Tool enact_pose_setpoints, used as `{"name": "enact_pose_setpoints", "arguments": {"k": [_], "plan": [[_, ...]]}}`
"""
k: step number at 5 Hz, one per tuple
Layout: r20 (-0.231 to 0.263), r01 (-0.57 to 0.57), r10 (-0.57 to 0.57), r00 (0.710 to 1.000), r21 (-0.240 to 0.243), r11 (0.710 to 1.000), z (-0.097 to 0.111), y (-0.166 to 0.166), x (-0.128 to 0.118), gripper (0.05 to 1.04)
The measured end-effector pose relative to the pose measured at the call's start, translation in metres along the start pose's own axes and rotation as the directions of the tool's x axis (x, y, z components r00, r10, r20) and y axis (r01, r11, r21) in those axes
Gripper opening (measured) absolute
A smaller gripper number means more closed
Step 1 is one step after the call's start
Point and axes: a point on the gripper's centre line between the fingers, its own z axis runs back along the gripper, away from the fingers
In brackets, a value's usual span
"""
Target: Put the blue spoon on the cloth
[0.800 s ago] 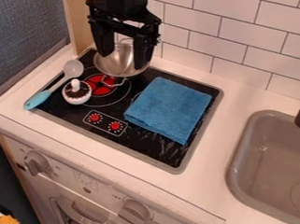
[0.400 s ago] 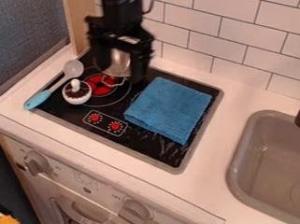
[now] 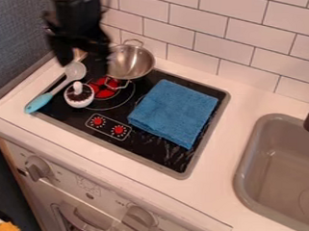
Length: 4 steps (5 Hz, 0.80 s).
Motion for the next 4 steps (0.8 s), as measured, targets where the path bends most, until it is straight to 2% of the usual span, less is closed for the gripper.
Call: {"name": "enact_pose_setpoints", "arguments": {"k": [1,2,3,4], "plan": [[-0.002,0.033,-0.033,0.999,0.025,0.999,-0.013,0.029,-0.016,0.998],[-0.038,0.052,-0.053,0.998,-0.033,0.998,-0.032,0.053,-0.033,0.998],[-0.031,-0.031,0.028,0.999,-0.083,0.996,-0.042,0.068,-0.048,0.998],[-0.055,-0.060,0.056,0.997,-0.093,0.994,-0.054,0.073,-0.052,0.998]]}}
